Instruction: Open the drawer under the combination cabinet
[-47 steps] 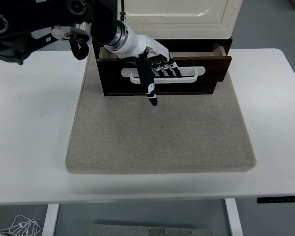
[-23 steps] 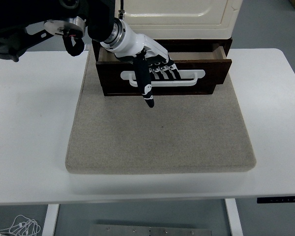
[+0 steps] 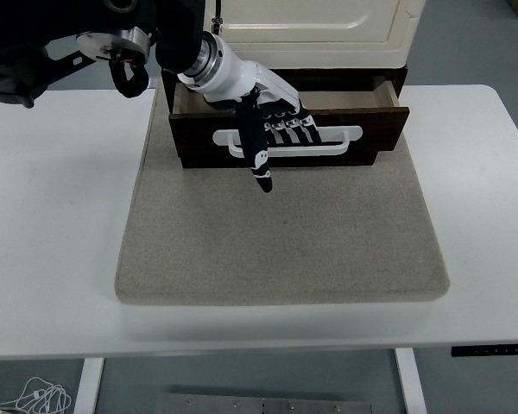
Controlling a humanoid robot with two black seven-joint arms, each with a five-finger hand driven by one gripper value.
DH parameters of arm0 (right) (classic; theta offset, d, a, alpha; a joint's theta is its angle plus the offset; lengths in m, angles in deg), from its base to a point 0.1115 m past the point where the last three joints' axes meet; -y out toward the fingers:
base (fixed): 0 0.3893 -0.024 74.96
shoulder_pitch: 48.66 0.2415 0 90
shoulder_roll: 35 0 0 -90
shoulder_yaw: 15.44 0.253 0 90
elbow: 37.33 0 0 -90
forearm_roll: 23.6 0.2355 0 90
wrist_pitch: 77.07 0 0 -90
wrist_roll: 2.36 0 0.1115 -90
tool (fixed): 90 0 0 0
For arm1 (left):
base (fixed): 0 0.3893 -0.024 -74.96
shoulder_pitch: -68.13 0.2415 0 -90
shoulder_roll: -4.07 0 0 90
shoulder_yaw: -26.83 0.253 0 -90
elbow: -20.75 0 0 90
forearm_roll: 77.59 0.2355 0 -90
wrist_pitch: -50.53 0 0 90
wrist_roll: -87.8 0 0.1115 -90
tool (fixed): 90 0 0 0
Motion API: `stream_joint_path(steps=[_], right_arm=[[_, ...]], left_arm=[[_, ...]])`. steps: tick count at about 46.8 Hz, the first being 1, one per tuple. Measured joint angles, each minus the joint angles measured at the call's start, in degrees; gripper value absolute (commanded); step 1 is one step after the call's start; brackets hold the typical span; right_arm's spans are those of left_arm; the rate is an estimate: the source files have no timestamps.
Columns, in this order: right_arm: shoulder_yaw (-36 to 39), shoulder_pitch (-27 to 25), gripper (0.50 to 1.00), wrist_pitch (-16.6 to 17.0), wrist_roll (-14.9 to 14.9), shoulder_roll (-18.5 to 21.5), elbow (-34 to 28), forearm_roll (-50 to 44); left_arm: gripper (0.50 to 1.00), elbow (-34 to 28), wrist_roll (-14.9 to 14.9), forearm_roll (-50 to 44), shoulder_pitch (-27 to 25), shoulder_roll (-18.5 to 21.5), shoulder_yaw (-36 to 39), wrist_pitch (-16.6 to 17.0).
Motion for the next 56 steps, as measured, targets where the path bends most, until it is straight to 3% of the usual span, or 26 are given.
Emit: stream_joint_path(steps=[17,56], right_arm=[[0.0,0.0,0.926,0.0,0.0,0.0,0.0,0.0],[0.0,0.0,0.926,0.0,0.0,0.0,0.0,0.0]], left_arm=[[1.0,-0.95,0.0,-0.12,0.0,0.04,-0.1,-0.01],[1.0,-1.8,0.0,-0.7,0.0,0.63,-2.87,-3.72]])
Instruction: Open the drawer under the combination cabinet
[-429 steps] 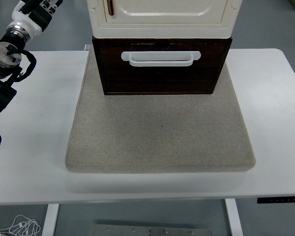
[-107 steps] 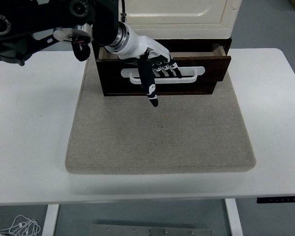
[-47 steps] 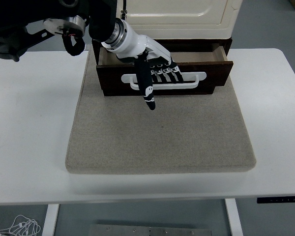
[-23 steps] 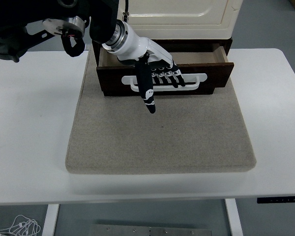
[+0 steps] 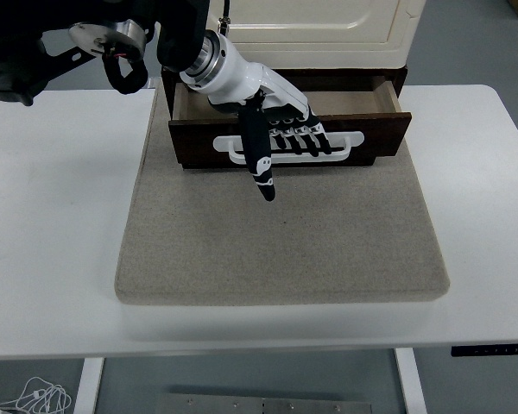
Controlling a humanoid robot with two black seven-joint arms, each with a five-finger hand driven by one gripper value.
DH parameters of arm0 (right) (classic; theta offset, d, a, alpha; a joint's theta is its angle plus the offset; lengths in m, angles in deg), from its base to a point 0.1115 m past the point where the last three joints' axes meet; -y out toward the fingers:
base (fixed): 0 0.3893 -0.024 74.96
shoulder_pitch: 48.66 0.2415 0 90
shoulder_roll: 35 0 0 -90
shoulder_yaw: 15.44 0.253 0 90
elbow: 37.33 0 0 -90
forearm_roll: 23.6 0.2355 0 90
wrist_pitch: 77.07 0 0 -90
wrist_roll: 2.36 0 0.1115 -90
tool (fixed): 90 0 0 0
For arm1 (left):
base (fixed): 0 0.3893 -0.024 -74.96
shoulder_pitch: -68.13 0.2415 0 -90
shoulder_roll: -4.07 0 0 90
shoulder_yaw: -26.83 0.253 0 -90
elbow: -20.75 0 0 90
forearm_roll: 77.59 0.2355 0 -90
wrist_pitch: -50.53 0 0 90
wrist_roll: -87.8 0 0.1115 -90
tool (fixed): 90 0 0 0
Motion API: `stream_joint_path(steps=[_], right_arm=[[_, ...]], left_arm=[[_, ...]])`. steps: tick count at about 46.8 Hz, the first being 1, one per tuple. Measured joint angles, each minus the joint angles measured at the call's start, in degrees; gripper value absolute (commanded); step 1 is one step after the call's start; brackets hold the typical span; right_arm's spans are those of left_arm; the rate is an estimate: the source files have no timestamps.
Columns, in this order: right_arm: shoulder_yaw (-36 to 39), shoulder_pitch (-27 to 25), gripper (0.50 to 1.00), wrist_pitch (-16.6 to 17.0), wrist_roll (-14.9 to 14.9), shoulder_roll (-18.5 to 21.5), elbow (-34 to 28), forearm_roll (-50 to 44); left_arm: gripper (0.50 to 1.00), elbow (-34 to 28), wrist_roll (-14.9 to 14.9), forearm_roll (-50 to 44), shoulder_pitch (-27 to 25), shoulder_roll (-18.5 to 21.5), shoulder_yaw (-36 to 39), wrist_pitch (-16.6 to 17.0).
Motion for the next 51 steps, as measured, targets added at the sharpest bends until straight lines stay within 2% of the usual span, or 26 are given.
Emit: stream_joint_path(steps=[11,21,26,31,38,41,45,46,51], right_arm=[[0.0,0.0,0.926,0.0,-0.01,0.0,0.0,-0.02],[0.0,0.0,0.926,0.0,0.0,0.0,0.0,-0.02],[0.0,0.0,0.926,0.0,0.0,0.0,0.0,-0.02],[0.0,0.0,0.926,0.0,0.0,0.0,0.0,-0.02],[0.0,0.0,0.926,0.0,0.01,0.0,0.0,-0.02],[0.0,0.01,0.926,0.0,0.0,0.0,0.0,-0.02],[0.0,-0.01,0.926,0.0,0.01,0.0,0.0,-0.02],[0.0,0.0,0.926,0.0,0.0,0.0,0.0,-0.02],[0.0,0.0,0.928,0.0,0.0,0.0,0.0,-0.02]], left_arm=[[1.0,-0.27,0.26,0.0,0.17,0.27,-5.77,0.02],[1.0,-0.57,1.34,0.2,0.49,-0.9,-20.42,0.26],[1.0,0.26,4.46,0.43,0.52,-3.47,-27.96,2.3],[1.0,2.2,9.61,0.91,-0.67,-4.86,-33.64,5.83],[1.0,6.74,18.62,0.91,-5.31,-4.19,-36.59,12.31],[1.0,9.22,22.49,0.85,-6.77,-4.02,-37.88,16.28],[1.0,12.8,26.7,0.82,-7.78,-3.76,-39.63,24.04],[1.0,13.87,27.59,0.77,-8.01,-3.57,-40.0,26.87],[1.0,18.48,29.8,0.28,-8.59,-1.75,-40.53,37.19]])
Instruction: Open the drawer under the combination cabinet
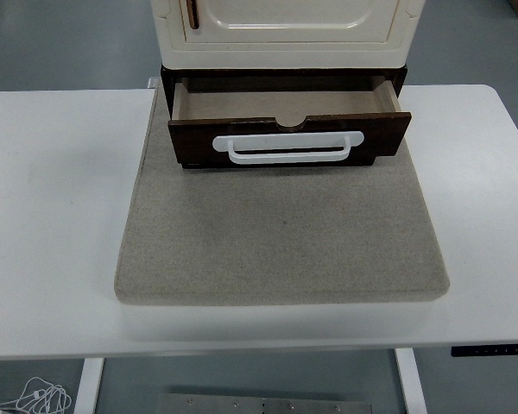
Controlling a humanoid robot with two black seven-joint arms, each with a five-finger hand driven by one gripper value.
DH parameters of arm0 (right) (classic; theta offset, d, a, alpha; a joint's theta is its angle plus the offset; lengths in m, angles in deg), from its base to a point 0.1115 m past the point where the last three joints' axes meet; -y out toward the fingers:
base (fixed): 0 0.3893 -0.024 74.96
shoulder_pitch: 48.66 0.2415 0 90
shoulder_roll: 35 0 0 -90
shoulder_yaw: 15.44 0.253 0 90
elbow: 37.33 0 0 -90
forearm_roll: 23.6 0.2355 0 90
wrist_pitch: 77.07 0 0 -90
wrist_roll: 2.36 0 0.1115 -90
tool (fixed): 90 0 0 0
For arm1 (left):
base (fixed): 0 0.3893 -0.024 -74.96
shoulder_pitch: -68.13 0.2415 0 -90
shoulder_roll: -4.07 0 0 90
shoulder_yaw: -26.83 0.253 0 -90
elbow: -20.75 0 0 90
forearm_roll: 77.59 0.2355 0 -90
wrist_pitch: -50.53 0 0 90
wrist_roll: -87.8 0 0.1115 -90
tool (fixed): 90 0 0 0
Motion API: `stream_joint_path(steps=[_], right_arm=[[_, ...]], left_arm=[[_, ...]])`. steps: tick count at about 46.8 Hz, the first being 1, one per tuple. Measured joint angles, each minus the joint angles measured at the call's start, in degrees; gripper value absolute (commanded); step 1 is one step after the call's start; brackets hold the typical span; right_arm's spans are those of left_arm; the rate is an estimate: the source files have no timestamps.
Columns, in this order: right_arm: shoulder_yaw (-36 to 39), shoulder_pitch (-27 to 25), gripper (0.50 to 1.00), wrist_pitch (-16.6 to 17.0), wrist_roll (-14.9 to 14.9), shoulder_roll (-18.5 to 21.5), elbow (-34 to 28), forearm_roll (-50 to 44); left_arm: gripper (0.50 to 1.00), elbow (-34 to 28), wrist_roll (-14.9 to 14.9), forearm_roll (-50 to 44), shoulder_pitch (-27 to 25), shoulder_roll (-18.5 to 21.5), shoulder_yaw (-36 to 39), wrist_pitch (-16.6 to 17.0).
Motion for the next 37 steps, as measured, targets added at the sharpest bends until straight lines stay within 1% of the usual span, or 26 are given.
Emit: stream_joint_path(steps=[3,7,10,13,18,23,25,31,37], right_arm=[[0.0,0.0,0.926,0.0,0.01,0.0,0.0,0.0],[0.0,0.02,0.926,0.0,0.0,0.0,0.0,0.0],[0.0,0.0,0.926,0.0,0.0,0.0,0.0,0.0],[0.0,0.0,0.926,0.0,0.0,0.0,0.0,0.0],[0.0,-0.01,0.926,0.0,-0.01,0.0,0.0,0.0],[0.0,0.01,0.926,0.0,0.0,0.0,0.0,0.01],[0.0,-0.01,0.926,0.0,0.0,0.0,0.0,0.02],[0.0,0.02,0.926,0.25,0.0,0.0,0.06,0.02],[0.0,0.01,0.926,0.34,0.0,0.0,0.09,0.02]], left_arm=[[1.0,3.59,0.51,-0.27,-0.03,0.48,-0.09,4.72],[1.0,9.15,0.91,-0.61,0.08,0.6,-0.77,9.25],[1.0,13.32,0.97,-1.64,0.6,0.63,-1.73,11.23],[1.0,17.37,0.98,-3.16,1.04,0.76,-2.0,12.2],[1.0,25.06,0.45,-9.22,2.49,1.47,-2.14,12.46],[1.0,30.15,-0.11,-17.64,4.87,2.46,-1.55,11.71],[1.0,31.65,-0.15,-20.21,6.66,2.76,-1.41,11.37],[1.0,32.63,-0.3,-22.9,12.67,2.89,-1.83,9.37],[1.0,32.65,-0.37,-26.0,20.22,2.89,-2.18,6.56]])
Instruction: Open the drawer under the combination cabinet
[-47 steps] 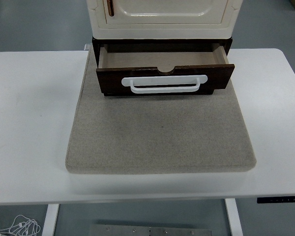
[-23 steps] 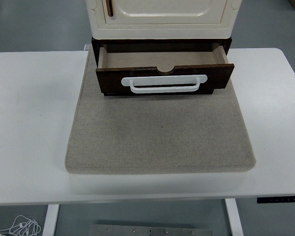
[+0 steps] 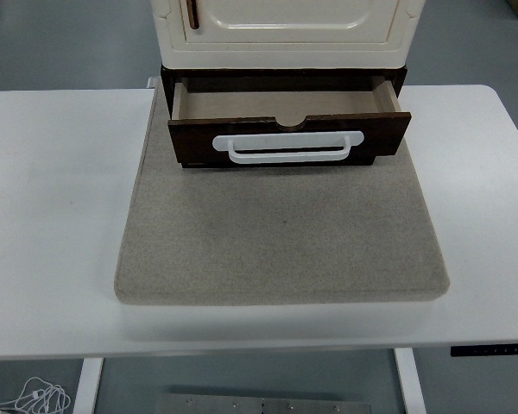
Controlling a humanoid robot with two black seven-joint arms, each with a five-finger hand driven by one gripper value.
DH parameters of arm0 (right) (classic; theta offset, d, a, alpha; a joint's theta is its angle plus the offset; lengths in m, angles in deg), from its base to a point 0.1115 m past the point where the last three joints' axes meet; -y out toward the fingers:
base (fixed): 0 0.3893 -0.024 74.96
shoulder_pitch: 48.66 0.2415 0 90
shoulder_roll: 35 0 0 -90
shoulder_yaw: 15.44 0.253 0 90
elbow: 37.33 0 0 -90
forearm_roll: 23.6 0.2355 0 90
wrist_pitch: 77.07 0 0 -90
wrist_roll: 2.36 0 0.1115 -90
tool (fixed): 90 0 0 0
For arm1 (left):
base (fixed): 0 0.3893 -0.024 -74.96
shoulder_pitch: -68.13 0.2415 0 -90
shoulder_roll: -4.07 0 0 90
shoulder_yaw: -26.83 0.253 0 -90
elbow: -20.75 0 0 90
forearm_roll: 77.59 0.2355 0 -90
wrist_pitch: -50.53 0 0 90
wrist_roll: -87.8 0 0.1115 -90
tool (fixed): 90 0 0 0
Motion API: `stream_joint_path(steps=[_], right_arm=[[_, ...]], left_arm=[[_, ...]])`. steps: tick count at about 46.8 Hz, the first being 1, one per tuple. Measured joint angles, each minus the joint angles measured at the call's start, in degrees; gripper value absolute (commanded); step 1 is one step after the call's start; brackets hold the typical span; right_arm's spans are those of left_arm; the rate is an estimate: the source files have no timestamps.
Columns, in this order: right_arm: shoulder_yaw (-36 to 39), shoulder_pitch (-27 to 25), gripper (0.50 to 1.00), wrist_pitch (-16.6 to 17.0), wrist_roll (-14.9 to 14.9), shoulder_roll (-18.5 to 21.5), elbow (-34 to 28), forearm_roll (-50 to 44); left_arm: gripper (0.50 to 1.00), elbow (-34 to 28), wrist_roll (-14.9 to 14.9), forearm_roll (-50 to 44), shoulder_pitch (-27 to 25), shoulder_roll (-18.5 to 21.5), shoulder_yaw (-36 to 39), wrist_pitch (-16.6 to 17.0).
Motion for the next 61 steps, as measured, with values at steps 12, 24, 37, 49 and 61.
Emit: stream_joint_path(steps=[12,24,37,49,61], right_arm=[[0.0,-0.61,0.926,-0.04,-0.01,0.0,-0.03,0.0],[-0.03,-0.7,0.926,0.14,-0.18,0.0,0.0,-0.12],[0.11,-0.97,0.926,0.21,-0.4,0.0,0.25,-0.02],[0.16,-1.65,0.926,0.24,-0.45,0.0,0.27,-0.11],[0.18,-1.68,0.926,0.27,-0.45,0.0,0.27,-0.05]], left_arm=[[1.0,0.0,0.2,-6.52,10.83,-0.41,0.03,-11.26],[1.0,-0.16,3.52,-9.87,18.85,-2.23,0.01,-20.52],[1.0,0.14,6.59,-11.76,24.2,-5.2,-0.04,-28.55],[1.0,0.72,8.04,-19.82,26.23,-8.49,-0.04,-28.84],[1.0,4.33,8.3,-27.33,26.22,-9.44,-0.13,-28.31]])
